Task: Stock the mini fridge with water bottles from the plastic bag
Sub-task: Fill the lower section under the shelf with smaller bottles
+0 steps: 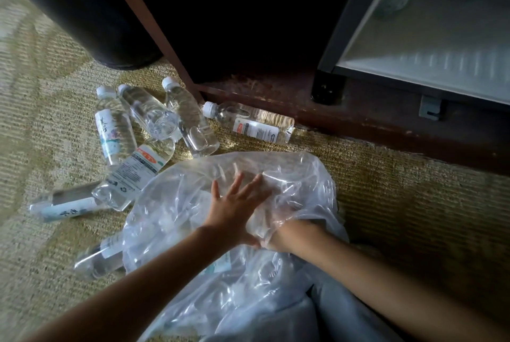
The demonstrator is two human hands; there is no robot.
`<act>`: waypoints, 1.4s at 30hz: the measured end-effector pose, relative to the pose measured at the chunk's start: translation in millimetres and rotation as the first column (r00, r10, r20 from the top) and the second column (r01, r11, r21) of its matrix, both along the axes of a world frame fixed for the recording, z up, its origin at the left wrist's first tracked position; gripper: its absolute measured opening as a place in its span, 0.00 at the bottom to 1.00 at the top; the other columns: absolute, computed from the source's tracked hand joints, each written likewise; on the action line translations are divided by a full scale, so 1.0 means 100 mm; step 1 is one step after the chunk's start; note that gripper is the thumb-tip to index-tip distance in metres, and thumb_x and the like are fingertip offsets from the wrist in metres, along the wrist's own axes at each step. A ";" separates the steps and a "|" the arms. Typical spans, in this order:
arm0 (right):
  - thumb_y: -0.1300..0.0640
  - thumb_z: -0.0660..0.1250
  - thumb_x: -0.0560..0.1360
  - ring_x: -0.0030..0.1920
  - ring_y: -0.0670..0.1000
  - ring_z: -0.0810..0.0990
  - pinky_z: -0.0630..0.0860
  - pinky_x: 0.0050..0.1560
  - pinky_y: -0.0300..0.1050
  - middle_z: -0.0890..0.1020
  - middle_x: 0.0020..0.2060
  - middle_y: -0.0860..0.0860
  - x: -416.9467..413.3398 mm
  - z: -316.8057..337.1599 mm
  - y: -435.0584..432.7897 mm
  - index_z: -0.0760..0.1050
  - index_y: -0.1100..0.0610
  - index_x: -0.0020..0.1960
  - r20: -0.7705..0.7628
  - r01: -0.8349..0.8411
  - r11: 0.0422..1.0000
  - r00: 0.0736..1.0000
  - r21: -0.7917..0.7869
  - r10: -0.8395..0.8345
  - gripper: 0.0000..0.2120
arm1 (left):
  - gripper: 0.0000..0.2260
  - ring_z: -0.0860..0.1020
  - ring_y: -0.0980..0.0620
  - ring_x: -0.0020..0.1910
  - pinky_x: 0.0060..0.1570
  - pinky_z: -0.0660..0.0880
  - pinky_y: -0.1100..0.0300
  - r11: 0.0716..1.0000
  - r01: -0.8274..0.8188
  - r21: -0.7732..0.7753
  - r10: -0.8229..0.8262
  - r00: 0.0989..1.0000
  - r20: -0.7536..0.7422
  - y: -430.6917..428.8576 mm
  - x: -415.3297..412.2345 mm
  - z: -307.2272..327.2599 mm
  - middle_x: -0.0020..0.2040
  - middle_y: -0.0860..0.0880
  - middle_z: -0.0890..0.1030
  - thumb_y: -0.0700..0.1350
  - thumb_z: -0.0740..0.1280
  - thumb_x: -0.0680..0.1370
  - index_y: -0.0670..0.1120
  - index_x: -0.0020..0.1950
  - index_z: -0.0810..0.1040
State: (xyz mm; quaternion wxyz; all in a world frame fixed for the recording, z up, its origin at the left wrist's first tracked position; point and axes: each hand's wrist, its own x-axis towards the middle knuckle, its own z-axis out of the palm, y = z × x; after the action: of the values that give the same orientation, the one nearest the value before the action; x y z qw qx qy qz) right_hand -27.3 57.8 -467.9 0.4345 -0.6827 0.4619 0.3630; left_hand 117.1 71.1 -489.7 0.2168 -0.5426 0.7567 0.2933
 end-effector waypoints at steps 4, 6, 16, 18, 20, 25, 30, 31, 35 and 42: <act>0.55 0.56 0.81 0.61 0.59 0.75 0.70 0.54 0.48 0.78 0.60 0.58 -0.01 0.08 0.00 0.75 0.61 0.62 0.017 -0.110 0.989 0.994 -0.093 0.112 0.15 | 0.48 0.35 0.48 0.74 0.66 0.39 0.29 0.998 -0.025 -0.060 0.025 1.000 -0.003 0.02 -0.06 -0.01 0.74 0.57 0.33 0.64 0.70 0.67 0.64 0.75 0.40; 0.53 0.57 0.79 0.61 0.60 0.74 0.71 0.55 0.49 0.76 0.62 0.57 0.03 0.14 -0.03 0.73 0.59 0.64 -0.072 -0.142 0.986 0.988 -0.087 0.135 0.17 | 0.46 0.42 0.50 0.75 0.68 0.44 0.29 0.989 -0.015 -0.148 0.005 0.998 -0.066 0.08 0.00 0.01 0.77 0.57 0.42 0.66 0.69 0.67 0.64 0.75 0.44; 0.58 0.66 0.75 0.60 0.59 0.75 0.74 0.59 0.56 0.76 0.60 0.56 0.08 0.28 0.03 0.74 0.58 0.62 -0.046 -0.278 0.941 0.960 -0.193 0.274 0.16 | 0.30 0.76 0.48 0.42 0.36 0.77 0.59 0.803 -0.020 -0.596 -0.268 0.880 -0.392 0.25 0.41 -0.23 0.48 0.48 0.78 0.67 0.66 0.68 0.47 0.60 0.70; 0.64 0.64 0.75 0.60 0.57 0.75 0.72 0.59 0.51 0.78 0.58 0.57 0.06 0.44 0.04 0.77 0.61 0.57 0.050 -0.427 0.868 0.890 -0.253 0.453 0.12 | 0.31 0.72 0.51 0.44 0.36 0.77 0.59 0.823 -0.011 -0.568 -0.269 0.873 -0.407 0.24 0.52 -0.24 0.46 0.47 0.78 0.70 0.63 0.69 0.47 0.60 0.70; 0.64 0.61 0.77 0.61 0.56 0.75 0.71 0.57 0.47 0.77 0.60 0.57 0.02 0.57 0.03 0.76 0.62 0.60 0.082 -0.507 0.829 0.840 -0.237 0.537 0.12 | 0.33 0.71 0.52 0.45 0.37 0.77 0.60 0.843 -0.010 -0.538 -0.240 0.888 -0.393 0.23 0.57 -0.24 0.45 0.47 0.79 0.71 0.62 0.67 0.48 0.59 0.70; 0.60 0.60 0.76 0.45 0.58 0.76 0.65 0.31 0.42 0.78 0.41 0.57 -0.13 0.80 -0.02 0.76 0.61 0.42 0.166 -0.513 0.817 0.810 -0.262 0.562 0.08 | 0.31 0.72 0.53 0.45 0.44 0.72 0.61 0.880 -0.019 -0.475 -0.195 0.897 -0.397 0.19 0.54 -0.28 0.43 0.48 0.78 0.70 0.66 0.63 0.49 0.55 0.71; 0.52 0.64 0.71 0.37 0.56 0.73 0.61 0.33 0.44 0.77 0.37 0.55 -0.24 0.80 -0.14 0.66 0.56 0.30 0.245 -0.512 0.708 0.698 -0.487 0.673 0.14 | 0.35 0.74 0.51 0.47 0.50 0.71 0.62 0.924 -0.023 -0.383 -0.150 0.898 -0.414 0.17 0.57 -0.37 0.47 0.49 0.77 0.68 0.73 0.59 0.49 0.56 0.72; 0.49 0.65 0.70 0.37 0.56 0.73 0.62 0.32 0.44 0.77 0.37 0.54 -0.28 0.76 -0.16 0.66 0.56 0.30 0.265 -0.486 0.713 0.699 -0.505 0.664 0.15 | 0.35 0.74 0.52 0.48 0.51 0.72 0.62 0.929 -0.015 -0.369 -0.147 0.902 -0.407 0.17 0.57 -0.35 0.49 0.50 0.76 0.69 0.72 0.58 0.50 0.57 0.71; 0.37 0.68 0.64 0.32 0.50 0.78 0.70 0.32 0.37 0.81 0.32 0.49 -0.49 0.39 -0.16 0.78 0.55 0.37 0.400 -0.216 0.749 0.735 -0.626 0.547 0.20 | 0.37 0.74 0.55 0.55 0.57 0.73 0.60 0.926 -0.044 -0.375 -0.138 0.884 -0.446 0.20 0.44 -0.08 0.57 0.53 0.76 0.74 0.65 0.63 0.54 0.65 0.67; 0.33 0.64 0.66 0.26 0.47 0.77 0.69 0.27 0.36 0.80 0.26 0.47 -0.35 0.13 -0.13 0.80 0.55 0.33 0.669 0.286 0.680 0.627 -0.675 0.400 0.24 | 0.34 0.74 0.57 0.49 0.51 0.68 0.68 0.902 -0.251 -0.351 -0.040 0.761 -0.648 0.17 0.22 0.07 0.53 0.55 0.75 0.71 0.68 0.65 0.50 0.60 0.69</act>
State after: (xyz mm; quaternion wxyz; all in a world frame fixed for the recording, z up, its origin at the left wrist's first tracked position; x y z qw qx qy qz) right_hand -62.2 44.9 -454.6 0.2659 -0.8980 0.3073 -0.1689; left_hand 138.6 88.3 -483.0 -0.1927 -0.4859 0.7966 0.3037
